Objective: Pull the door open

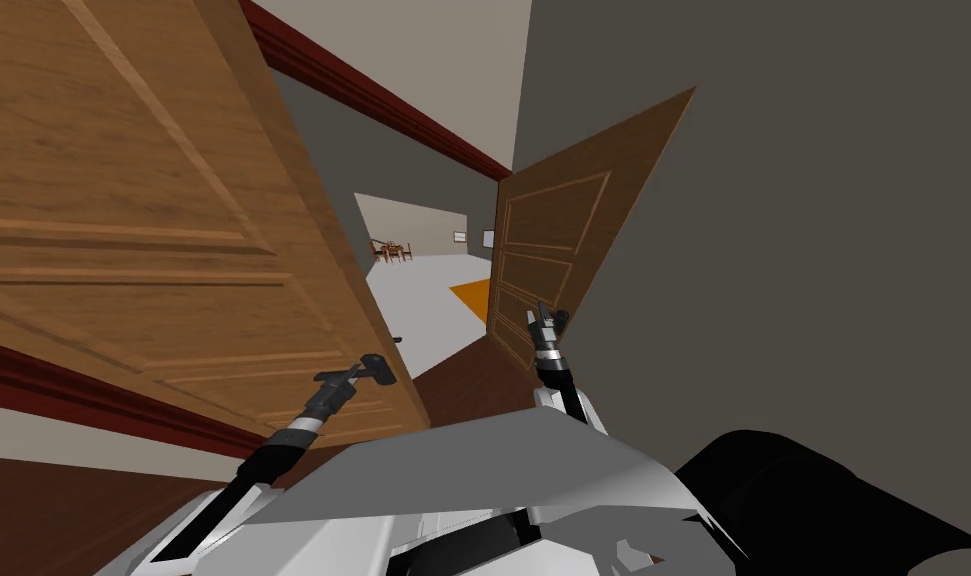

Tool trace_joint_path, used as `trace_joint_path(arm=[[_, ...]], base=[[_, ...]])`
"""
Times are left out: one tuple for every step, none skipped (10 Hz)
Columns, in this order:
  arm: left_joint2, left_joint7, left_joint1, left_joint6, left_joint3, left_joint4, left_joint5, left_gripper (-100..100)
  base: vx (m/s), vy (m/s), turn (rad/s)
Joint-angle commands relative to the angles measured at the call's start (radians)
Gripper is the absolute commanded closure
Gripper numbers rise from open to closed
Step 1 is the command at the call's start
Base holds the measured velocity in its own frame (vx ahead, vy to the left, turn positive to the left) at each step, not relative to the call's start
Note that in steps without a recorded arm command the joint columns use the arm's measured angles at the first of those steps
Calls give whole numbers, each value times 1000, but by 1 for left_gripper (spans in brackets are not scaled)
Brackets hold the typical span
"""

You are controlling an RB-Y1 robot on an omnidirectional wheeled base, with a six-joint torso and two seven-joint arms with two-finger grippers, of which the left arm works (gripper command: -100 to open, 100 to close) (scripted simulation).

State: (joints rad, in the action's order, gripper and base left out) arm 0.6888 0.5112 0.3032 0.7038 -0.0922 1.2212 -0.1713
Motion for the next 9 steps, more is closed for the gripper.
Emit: trace_joint_path(arm=[[21, 14, 17, 28, 0, -4, -1, 100], [11, 8, 6, 20, -3, -7, 0, 100], [23, 19, 17, 45, -11, -15, 2, 100], [26, 21, 19, 52, -12, -17, 2, 100], [33, 26, 24, 65, -15, -20, 3, 100], [41, 32, 29, 79, -18, -24, 3, 100], [49, 37, 35, 94, -21, -28, 4, 100], [57, 43, 40, 108, -24, -32, 4, 100], [64, 48, 45, 122, -27, -36, 5, 100]], base=[[-244, 48, -147], [-111, 18, -33], [-170, 60, -149], [-214, 72, -150], [-175, 70, -105], [-177, 109, -140], [-192, 109, -155], [-229, 110, -162], [-214, 103, -136]])
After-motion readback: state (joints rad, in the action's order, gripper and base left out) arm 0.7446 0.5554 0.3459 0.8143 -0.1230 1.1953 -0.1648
